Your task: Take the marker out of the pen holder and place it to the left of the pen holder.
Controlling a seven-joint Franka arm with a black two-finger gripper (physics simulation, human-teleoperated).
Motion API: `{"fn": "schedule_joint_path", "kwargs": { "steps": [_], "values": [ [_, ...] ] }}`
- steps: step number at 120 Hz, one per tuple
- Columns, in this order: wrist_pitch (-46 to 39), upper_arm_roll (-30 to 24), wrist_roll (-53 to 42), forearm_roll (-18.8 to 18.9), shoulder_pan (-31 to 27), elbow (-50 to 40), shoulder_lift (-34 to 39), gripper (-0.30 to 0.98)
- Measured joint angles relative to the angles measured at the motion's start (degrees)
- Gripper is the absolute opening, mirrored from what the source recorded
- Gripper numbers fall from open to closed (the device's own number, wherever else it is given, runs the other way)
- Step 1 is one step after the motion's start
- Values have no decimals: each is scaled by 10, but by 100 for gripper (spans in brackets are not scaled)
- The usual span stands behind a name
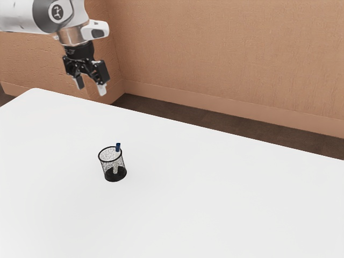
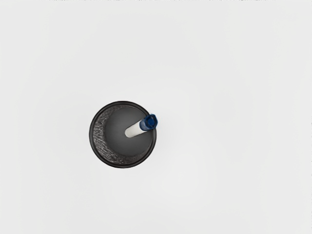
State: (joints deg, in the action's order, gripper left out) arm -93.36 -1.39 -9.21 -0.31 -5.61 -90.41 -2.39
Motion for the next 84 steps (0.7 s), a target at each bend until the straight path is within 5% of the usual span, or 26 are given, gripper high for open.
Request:
{"fn": "schedule_joint_path", "kwargs": {
  "steps": [37,84],
  "values": [
    [5,-9,0,2,12,24,-68,69],
    [-41,-58,-139,93,12,-42,-134,69]
  ]
}}
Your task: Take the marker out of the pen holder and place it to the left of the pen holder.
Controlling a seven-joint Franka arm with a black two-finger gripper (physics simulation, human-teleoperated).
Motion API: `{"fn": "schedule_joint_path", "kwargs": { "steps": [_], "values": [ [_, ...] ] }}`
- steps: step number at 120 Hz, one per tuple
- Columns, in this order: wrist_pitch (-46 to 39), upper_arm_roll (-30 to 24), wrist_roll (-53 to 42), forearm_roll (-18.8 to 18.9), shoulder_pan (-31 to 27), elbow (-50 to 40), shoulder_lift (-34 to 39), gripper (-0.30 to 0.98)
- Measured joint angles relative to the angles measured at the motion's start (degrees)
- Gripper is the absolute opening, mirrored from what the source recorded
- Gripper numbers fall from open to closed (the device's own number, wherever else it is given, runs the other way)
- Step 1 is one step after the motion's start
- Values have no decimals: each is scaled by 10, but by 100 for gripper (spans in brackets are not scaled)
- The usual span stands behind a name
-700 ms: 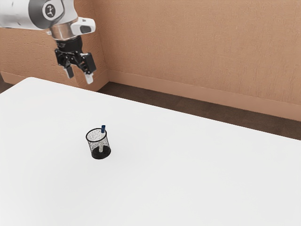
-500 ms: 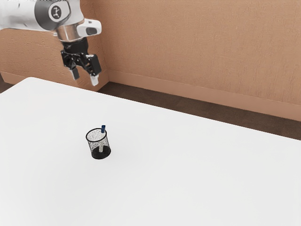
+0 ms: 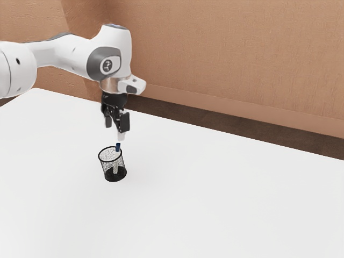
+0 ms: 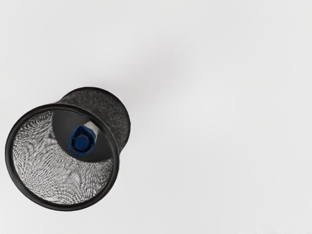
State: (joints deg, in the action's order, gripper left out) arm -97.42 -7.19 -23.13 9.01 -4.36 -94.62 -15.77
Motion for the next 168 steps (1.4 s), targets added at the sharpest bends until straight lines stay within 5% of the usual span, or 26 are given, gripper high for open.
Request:
{"fn": "schedule_joint_path", "kwargs": {
  "steps": [55,97,134,168],
  "values": [
    [-1,-4,-102,88,2,68,-123,69],
    [5,0,-150,100,3,75,-139,67],
    [5,0,-174,101,2,76,-140,12],
    [4,7,-186,102,0,76,-135,-6]
  ]
}}
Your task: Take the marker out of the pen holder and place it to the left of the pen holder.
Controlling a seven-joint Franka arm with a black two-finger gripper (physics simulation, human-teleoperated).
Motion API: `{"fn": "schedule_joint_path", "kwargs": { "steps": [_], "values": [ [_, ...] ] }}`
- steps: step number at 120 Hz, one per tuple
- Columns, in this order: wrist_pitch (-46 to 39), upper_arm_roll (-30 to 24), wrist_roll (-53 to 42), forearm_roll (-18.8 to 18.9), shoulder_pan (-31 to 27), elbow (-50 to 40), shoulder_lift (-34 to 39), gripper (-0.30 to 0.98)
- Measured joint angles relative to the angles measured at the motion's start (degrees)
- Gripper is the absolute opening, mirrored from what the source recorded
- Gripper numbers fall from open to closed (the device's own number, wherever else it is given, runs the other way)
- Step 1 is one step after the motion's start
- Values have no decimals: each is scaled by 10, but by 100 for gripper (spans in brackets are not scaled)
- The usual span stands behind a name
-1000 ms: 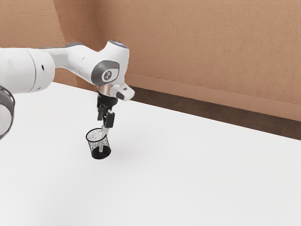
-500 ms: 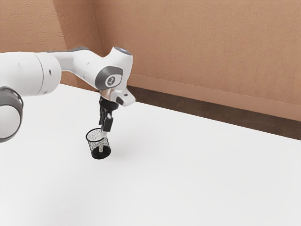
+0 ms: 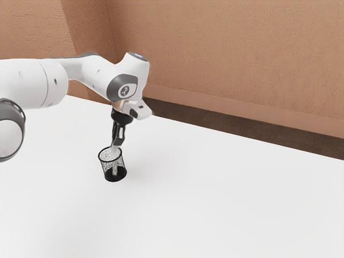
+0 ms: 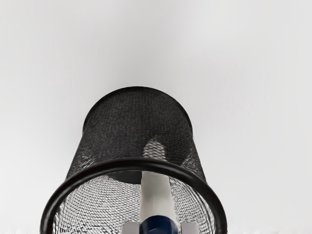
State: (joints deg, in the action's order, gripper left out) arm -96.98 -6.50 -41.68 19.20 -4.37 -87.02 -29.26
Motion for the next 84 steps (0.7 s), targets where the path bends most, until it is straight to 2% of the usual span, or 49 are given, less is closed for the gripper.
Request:
{"fn": "schedule_joint_path", "kwargs": {
  "steps": [9,26,38,67,84],
  "values": [
    [6,1,-2,0,-4,-2,24,-7],
    [47,1,-4,2,-9,-5,137,-9],
    [84,2,-5,2,-23,-4,181,-10],
    [189,73,6,0,-34,6,183,-10],
    [238,134,23,-27,-35,8,144,-10]
  ]
}}
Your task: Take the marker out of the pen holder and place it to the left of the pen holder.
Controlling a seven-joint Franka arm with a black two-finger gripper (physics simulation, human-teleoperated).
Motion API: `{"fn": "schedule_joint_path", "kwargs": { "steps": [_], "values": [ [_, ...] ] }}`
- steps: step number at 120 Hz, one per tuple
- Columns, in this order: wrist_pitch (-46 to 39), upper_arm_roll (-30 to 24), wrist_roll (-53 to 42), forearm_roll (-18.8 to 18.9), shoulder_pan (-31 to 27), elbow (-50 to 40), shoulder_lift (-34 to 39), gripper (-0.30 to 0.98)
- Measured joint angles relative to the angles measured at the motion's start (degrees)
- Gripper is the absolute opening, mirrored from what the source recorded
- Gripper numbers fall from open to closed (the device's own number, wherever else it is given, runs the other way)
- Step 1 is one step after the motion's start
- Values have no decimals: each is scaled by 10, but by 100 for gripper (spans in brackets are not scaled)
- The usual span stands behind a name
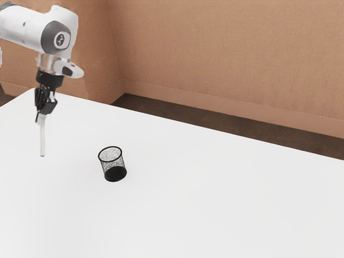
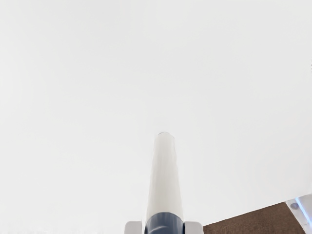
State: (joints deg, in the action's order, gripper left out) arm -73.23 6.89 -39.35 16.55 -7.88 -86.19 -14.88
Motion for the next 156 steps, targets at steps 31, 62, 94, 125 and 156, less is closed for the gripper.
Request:
{"fn": "schedule_joint_path", "kwargs": {
  "steps": [31,62,94,125,156],
  "values": [
    [44,52,65,-58,1,20,-100,-10],
    [55,55,119,-73,1,74,-178,-10],
    [58,54,154,-76,-1,106,-214,-10],
    [58,54,176,-77,-3,127,-237,-10],
    [56,54,190,-81,-4,147,-267,-10]
  ]
}}
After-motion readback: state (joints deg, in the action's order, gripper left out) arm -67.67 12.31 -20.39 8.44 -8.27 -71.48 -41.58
